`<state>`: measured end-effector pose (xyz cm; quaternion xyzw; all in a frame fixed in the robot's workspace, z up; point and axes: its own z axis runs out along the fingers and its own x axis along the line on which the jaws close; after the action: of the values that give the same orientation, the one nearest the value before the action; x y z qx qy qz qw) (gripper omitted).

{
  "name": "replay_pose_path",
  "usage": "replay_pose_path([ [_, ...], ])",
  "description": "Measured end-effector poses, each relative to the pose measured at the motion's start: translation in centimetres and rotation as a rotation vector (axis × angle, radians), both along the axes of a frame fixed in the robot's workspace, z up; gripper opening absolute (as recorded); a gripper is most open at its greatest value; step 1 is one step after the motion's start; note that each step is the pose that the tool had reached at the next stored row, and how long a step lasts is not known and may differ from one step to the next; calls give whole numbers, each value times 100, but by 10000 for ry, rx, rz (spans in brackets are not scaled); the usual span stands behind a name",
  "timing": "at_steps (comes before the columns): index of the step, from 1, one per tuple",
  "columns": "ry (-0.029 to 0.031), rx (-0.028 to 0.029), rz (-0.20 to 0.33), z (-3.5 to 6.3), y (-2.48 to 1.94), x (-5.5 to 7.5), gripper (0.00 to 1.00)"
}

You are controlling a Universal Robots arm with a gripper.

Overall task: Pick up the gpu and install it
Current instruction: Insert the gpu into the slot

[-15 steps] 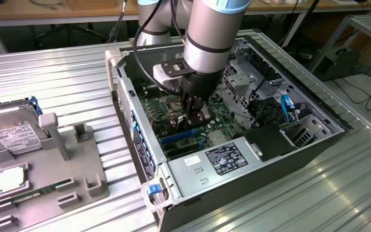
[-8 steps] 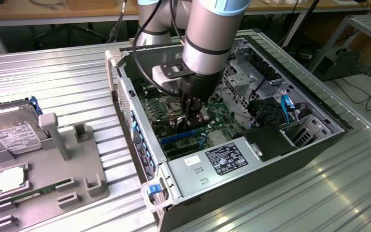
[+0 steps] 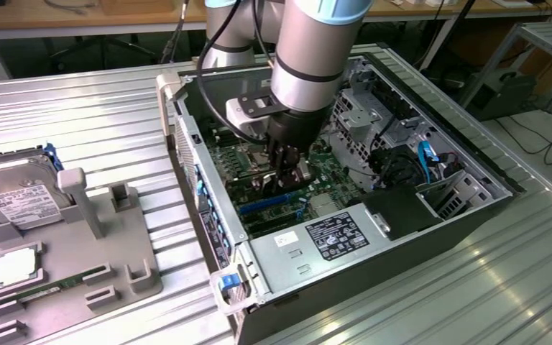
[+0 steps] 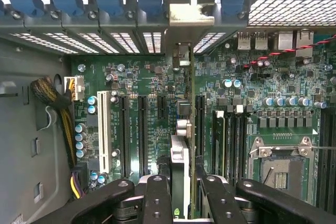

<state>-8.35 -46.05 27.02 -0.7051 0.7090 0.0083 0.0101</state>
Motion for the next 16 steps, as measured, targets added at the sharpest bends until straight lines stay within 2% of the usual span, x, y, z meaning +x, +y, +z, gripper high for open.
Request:
replay_pose_path([
  [16,-1,2,0,-67,0,-38,27],
])
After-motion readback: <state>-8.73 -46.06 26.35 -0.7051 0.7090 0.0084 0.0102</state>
